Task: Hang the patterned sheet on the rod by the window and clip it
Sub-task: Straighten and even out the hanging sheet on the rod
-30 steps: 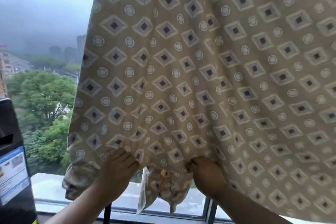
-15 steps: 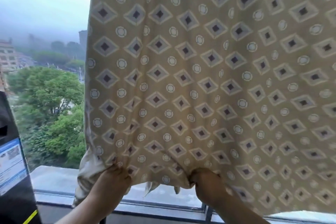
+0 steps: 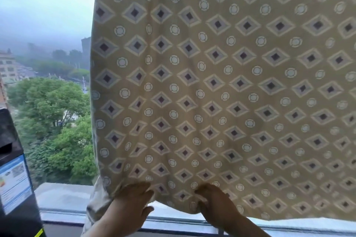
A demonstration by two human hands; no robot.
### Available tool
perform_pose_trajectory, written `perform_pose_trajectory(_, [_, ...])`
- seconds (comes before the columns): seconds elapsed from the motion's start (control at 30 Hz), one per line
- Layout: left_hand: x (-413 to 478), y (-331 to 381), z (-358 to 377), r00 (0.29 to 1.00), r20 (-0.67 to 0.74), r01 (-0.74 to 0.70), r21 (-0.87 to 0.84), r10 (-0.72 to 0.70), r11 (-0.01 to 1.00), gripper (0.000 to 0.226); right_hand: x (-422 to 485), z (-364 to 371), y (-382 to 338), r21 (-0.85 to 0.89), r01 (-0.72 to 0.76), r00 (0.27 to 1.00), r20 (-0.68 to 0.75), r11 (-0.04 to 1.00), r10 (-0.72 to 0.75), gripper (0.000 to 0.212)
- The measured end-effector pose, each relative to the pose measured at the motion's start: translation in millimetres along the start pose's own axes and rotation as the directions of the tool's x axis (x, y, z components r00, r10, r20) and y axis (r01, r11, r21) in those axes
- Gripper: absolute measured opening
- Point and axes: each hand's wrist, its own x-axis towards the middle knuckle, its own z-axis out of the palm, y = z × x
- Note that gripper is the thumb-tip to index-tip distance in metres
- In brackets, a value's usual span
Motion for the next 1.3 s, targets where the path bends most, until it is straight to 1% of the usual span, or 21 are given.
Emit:
perform_pose_trajectory(0.03, [2, 6, -11, 1.0, -0.014, -0.002, -0.046, 0.001, 0.999, 0.043, -2, -10, -7, 0.0, 0.006, 1.0, -0.027, 1.0, -0.006, 0.035])
perform_pose_trajectory(0.07, [7, 13, -24, 0.999, -0.033, 0.001, -0.134, -0.006, 0.991, 0.05, -2, -21, -15, 0.015, -0.012, 1.0, -0.019, 1.0, 0.012, 0.044])
perform_pose_trajectory(0.1, [11, 19, -33, 0.997, -0.075, 0.011, -0.208, -0.027, 0.978, 0.057, 0, -31, -22, 0.019, -0.035, 0.999, -0.02, 0.999, 0.035, 0.061])
perform_pose_trajectory(0.13, [13, 24, -41, 0.994, -0.095, 0.028, -0.272, -0.056, 0.962, 0.058, 1, -41, -29, 0.044, -0.061, 0.998, -0.004, 0.997, 0.061, 0.077])
perform_pose_trajectory(0.17, [14, 31, -50, 0.99, -0.113, 0.038, -0.334, -0.08, 0.942, 0.052, 0, -50, -36, 0.073, -0.08, 0.997, 0.009, 0.994, 0.08, 0.083])
perform_pose_trajectory(0.23, [18, 41, -64, 0.985, -0.151, 0.023, -0.386, -0.088, 0.922, 0.037, -3, -70, -48, 0.082, -0.087, 0.996, 0.002, 0.993, 0.087, 0.076])
perform_pose_trajectory(0.27, [20, 45, -70, 0.985, -0.148, 0.022, -0.396, -0.087, 0.918, 0.038, -6, -79, -53, 0.073, -0.078, 0.997, -0.005, 0.994, 0.079, 0.071])
perform_pose_trajectory(0.3, [22, 47, -77, 0.986, -0.14, 0.027, -0.401, -0.091, 0.916, 0.044, -10, -88, -58, 0.066, -0.082, 0.997, -0.01, 0.994, 0.083, 0.073])
perform_pose_trajectory(0.37, [29, 51, -93, 0.983, -0.169, -0.005, -0.422, -0.074, 0.907, 0.056, -19, -107, -63, 0.067, -0.1, 0.994, -0.032, 0.993, 0.102, 0.086])
perform_pose_trajectory(0.4, [34, 55, -103, 0.978, -0.201, -0.034, -0.424, -0.058, 0.905, 0.056, -24, -117, -64, 0.069, -0.106, 0.992, -0.06, 0.992, 0.11, 0.083])
perform_pose_trajectory(0.47, [46, 64, -124, 0.964, -0.258, -0.067, -0.447, -0.057, 0.892, 0.044, -31, -141, -66, 0.056, -0.112, 0.988, -0.1, 0.992, 0.117, 0.055])
perform_pose_trajectory(0.5, [49, 71, -134, 0.959, -0.275, -0.071, -0.471, -0.07, 0.88, 0.042, -35, -152, -62, 0.035, -0.111, 0.986, -0.121, 0.993, 0.114, 0.046])
perform_pose_trajectory(0.53, [53, 79, -142, 0.955, -0.289, -0.08, -0.484, -0.073, 0.871, 0.046, -38, -163, -59, 0.018, -0.122, 0.982, -0.141, 0.992, 0.123, 0.043])
perform_pose_trajectory(0.63, [70, 108, -162, 0.941, -0.338, -0.144, -0.456, -0.021, 0.878, 0.076, -43, -200, -44, 0.067, -0.132, 0.97, -0.196, 0.989, 0.143, 0.038])
perform_pose_trajectory(0.67, [78, 118, -165, 0.93, -0.368, -0.168, -0.448, -0.01, 0.878, 0.077, -43, -212, -38, 0.091, -0.118, 0.967, -0.215, 0.989, 0.135, 0.035])
perform_pose_trajectory(0.77, [102, 142, -172, 0.891, -0.454, -0.201, -0.433, -0.02, 0.879, 0.062, -42, -243, -15, 0.174, -0.076, 0.957, -0.263, 0.982, 0.121, 0.033])
perform_pose_trajectory(0.93, [143, 175, -199, 0.841, -0.535, -0.169, -0.412, -0.087, 0.895, 0.063, -19, -281, 20, 0.272, 0.0, 0.951, -0.299, 0.962, 0.085, 0.036])
perform_pose_trajectory(1.03, [185, 184, -222, 0.812, -0.575, -0.181, -0.407, -0.097, 0.895, 0.054, 8, -305, 35, 0.291, 0.023, 0.947, -0.313, 0.956, 0.073, 0.034])
perform_pose_trajectory(1.1, [211, 189, -237, 0.8, -0.591, -0.19, -0.409, -0.101, 0.892, 0.054, 29, -319, 41, 0.271, 0.056, 0.942, -0.332, 0.961, 0.038, 0.029])
perform_pose_trajectory(1.23, [236, 184, -243, 0.804, -0.588, -0.193, -0.397, -0.087, 0.897, 0.045, 73, -320, 36, 0.312, 0.173, 0.906, -0.423, 0.934, -0.027, 0.044])
perform_pose_trajectory(1.3, [237, 171, -233, 0.811, -0.582, -0.193, -0.362, -0.059, 0.912, 0.045, 90, -309, 27, 0.317, 0.218, 0.894, -0.445, 0.923, -0.058, 0.038])
